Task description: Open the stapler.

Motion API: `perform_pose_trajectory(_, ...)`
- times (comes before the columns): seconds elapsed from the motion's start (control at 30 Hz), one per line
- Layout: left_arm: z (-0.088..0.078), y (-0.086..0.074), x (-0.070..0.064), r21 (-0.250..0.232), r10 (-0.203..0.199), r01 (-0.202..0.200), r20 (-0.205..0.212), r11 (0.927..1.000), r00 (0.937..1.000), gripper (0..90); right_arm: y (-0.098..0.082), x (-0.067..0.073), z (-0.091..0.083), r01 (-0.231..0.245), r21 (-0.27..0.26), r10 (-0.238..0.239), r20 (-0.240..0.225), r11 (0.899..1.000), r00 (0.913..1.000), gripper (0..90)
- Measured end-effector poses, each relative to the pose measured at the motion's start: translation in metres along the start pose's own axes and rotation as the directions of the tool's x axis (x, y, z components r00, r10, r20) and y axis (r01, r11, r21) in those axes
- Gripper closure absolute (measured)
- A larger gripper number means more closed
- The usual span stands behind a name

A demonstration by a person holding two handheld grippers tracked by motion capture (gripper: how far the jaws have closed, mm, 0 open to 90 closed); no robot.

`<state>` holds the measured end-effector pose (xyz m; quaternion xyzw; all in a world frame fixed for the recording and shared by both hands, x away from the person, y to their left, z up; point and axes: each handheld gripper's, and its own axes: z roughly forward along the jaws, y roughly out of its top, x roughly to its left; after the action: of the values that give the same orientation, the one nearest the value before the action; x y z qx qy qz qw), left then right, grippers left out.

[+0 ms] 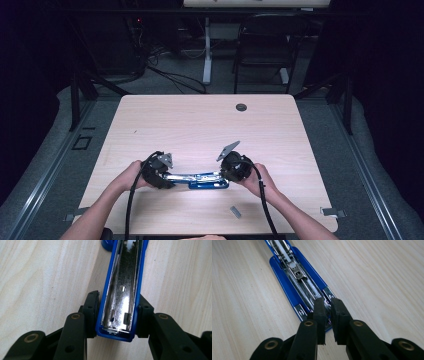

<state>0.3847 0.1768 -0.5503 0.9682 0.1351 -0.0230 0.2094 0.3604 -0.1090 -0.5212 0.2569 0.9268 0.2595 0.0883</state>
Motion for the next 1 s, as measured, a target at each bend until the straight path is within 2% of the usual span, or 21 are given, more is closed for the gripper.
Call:
perform_pose_trajectory(0.1,0.000,0.000,0.000,0.000,0.004,-0.004,0.001,1.0000,1.0000,62.7,0.004,0.008,0.004,0.019,0.005,-0.019,0.005,1.000,0.9998,86.1)
perform_pose_trajectory(0.17,0.000,0.000,0.000,0.000,0.003,-0.003,0.001,1.0000,1.0000,62.7,0.008,0.013,0.006,0.027,-0.012,-0.027,0.009,1.000,0.9996,89.2)
perform_pose_trajectory(0.3,0.000,0.000,0.000,-0.002,0.001,-0.001,-0.001,1.0000,1.0000,62.7,0.021,0.023,0.012,0.027,-0.033,-0.028,-0.024,0.999,0.9993,90.0)
perform_pose_trajectory(0.43,0.000,0.000,0.000,-0.005,0.002,-0.002,-0.003,1.0000,1.0000,62.6,0.034,0.033,0.025,0.064,-0.049,-0.067,-0.053,0.997,0.9963,90.0)
perform_pose_trajectory(0.47,0.000,0.000,0.000,-0.005,0.004,-0.004,-0.002,1.0000,1.0000,62.6,0.037,0.035,0.029,0.061,-0.058,-0.064,-0.057,0.996,0.9963,90.0)
perform_pose_trajectory(0.63,-0.001,-0.001,0.000,-0.009,0.006,-0.006,-0.003,0.9999,1.0000,62.6,0.047,0.041,0.041,0.060,-0.074,-0.066,-0.073,0.995,0.9952,90.0)
perform_pose_trajectory(0.7,-0.001,-0.001,0.000,-0.010,0.008,-0.008,-0.001,0.9999,1.0000,62.6,0.048,0.041,0.046,0.064,-0.081,-0.069,-0.064,0.995,0.9955,90.0)
perform_pose_trajectory(1.0,-0.001,0.000,0.000,-0.011,0.000,0.000,-0.005,0.9999,1.0000,62.1,0.047,0.039,0.047,0.047,-0.100,-0.055,-0.078,0.994,0.9955,90.0)
